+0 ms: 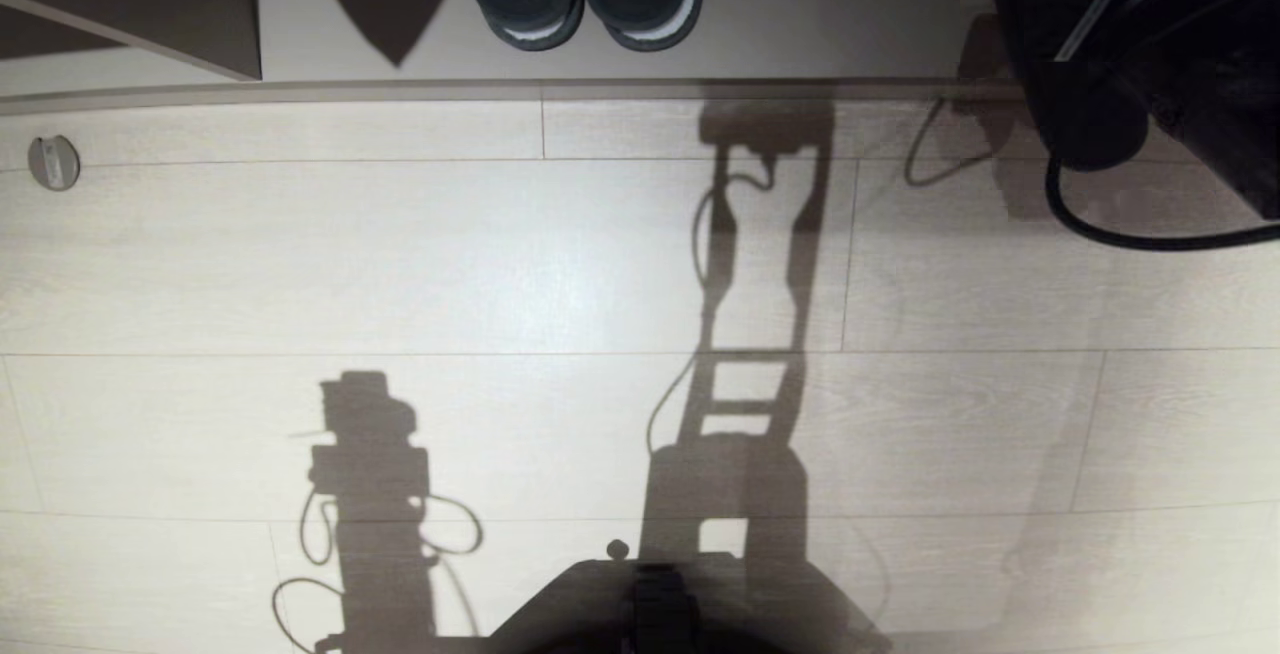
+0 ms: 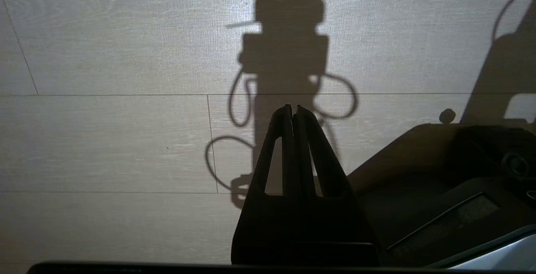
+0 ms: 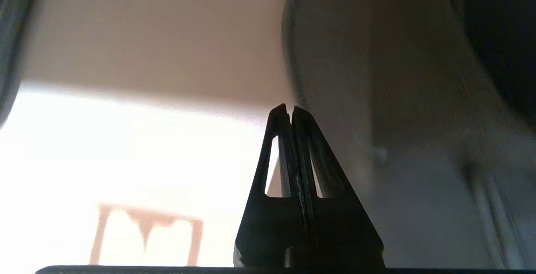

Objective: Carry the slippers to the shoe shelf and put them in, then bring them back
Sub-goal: Place the slippers into the shoe cabinet, then pick up the slippers in the shoe cabinet

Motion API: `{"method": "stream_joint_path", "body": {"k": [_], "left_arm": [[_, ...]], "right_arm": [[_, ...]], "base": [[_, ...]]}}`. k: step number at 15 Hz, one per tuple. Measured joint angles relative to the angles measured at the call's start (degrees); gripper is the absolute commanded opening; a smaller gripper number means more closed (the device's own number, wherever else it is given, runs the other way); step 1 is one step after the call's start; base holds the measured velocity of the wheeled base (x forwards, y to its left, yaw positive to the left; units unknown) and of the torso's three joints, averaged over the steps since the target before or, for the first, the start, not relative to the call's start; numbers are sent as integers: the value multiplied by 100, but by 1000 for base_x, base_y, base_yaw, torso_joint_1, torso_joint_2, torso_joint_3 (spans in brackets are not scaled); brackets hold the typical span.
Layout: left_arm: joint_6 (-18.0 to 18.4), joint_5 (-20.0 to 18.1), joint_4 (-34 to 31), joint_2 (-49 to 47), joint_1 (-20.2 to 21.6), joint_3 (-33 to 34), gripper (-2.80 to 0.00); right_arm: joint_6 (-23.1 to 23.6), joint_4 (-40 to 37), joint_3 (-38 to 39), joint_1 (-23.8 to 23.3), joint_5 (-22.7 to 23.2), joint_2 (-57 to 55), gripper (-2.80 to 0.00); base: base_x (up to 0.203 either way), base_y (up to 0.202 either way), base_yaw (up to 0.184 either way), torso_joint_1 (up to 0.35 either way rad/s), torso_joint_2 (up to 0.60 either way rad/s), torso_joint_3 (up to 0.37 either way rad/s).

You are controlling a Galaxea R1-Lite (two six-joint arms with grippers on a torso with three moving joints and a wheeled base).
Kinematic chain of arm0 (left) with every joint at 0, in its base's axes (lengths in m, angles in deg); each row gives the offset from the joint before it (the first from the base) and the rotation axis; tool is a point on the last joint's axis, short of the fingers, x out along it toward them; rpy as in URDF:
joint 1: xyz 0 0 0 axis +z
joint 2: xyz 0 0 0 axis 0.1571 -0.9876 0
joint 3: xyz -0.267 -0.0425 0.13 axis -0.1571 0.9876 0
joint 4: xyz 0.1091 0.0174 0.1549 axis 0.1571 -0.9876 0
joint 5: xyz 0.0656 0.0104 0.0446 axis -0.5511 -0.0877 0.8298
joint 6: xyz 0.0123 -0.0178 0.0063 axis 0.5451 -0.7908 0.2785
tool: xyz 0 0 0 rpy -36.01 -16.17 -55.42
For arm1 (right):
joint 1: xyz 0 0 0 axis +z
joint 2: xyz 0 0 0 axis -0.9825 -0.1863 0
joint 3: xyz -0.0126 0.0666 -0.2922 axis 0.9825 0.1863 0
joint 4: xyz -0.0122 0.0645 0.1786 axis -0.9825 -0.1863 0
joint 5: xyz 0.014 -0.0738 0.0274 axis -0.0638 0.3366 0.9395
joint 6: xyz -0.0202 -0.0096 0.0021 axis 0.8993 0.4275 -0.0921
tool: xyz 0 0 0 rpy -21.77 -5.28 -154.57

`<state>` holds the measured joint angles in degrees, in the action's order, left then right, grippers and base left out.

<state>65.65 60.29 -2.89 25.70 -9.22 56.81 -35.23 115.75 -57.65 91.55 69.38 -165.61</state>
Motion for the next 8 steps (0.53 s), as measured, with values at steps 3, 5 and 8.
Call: {"method": "stream_joint_path", "body": {"k": [3,5,8], "left_arm": [[0,0,-6,0,0,0,-280],[-2,2,-6,0,0,0,-280],[0,2,-9,0,2,0,-280]], "right_arm": [[70,-17,1186,0,40,847,-280],[208,-82,2041,-9,114,1628,-280],[326,-478,3095,-46,178,3021,-280]], "base": [[0,0,0,0,0,0],[0,0,0,0,0,0],[0,0,0,0,0,0]]}}
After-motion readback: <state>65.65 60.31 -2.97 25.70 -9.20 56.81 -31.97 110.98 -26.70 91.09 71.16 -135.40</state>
